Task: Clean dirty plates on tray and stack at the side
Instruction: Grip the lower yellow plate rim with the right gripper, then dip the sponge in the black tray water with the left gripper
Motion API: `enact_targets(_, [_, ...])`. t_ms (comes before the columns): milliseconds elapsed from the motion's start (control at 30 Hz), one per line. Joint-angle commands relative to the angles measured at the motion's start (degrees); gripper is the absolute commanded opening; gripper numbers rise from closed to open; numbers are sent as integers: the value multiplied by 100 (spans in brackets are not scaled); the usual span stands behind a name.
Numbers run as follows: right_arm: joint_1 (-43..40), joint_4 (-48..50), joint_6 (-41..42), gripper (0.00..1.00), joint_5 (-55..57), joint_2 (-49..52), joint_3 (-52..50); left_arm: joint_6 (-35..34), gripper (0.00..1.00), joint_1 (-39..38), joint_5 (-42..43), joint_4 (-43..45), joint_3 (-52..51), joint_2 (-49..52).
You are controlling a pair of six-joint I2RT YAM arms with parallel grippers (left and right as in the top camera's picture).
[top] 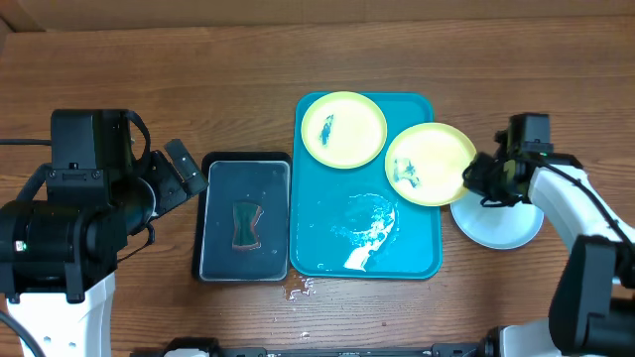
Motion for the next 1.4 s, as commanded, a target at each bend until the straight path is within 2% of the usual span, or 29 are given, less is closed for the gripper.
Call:
enact_targets(0, [20, -275, 31, 4, -7, -33, 68, 125, 100, 31, 61, 7, 79, 11])
enact_targets(200, [85, -1362, 28, 4, -68, -754, 632, 142, 100, 28, 61, 11, 79, 20])
enact_targets(333, [387, -1893, 28, 4, -341, -1366, 647, 278, 100, 17, 72, 15, 79, 74])
enact_targets(433, [809, -2253, 31, 4, -352, -1530, 636, 793, 100, 17, 343, 50, 74, 140])
enact_targets(467, [1117, -2337, 109, 4, -374, -1530, 553, 1443, 100, 17, 811, 122, 74, 201])
enact_targets(567, [1615, -2072, 632, 4, -369, -1460, 179, 2341, 99, 17, 1543, 111, 74, 350])
enact_targets(633, [1880, -1694, 1110, 4, -321, -1394, -149, 2524, 98, 11, 1790, 17, 55, 468])
enact_targets(767, [2249, -907, 1987, 4, -264, -1237, -739, 2538, 94, -98, 1840, -46, -144, 732])
enact_targets(800, [2282, -817, 2076, 4, -260, -1207, -793, 2538, 95, -131, 1838, -31, -208, 796])
enact_targets(833, [2288, -765, 2164, 4, -269, -1165, -820, 2529, 99, -170, 1829, -9, -302, 868])
enact_targets(933, [2286, -765, 2284, 4, -293, -1137, -817, 2304, 100, -251, 1585, 96, -621, 1025])
enact_targets(1033, [2286, -892, 2236, 33, -503, -1145, -765, 2070, 100, -286, 1366, 354, -1134, 1128])
enact_targets(1133, [2280, -1069, 1840, 34, -476, -1182, -564, 2033, 99, -352, 1366, 817, -1714, 1213])
enact_targets(1200, [2260, -1172, 1652, 34, -442, -1276, -402, 2015, 97, -435, 1344, 1158, -2083, 1279])
enact_targets(1267, [2258, -1239, 1451, 34, -435, -1530, -184, 1945, 86, -601, 1316, 1572, -2553, 1427])
enact_targets(1367, [2258, -1231, 1276, 34, -431, -1825, -55, 1641, 79, -811, 870, 2037, -2964, 1648])
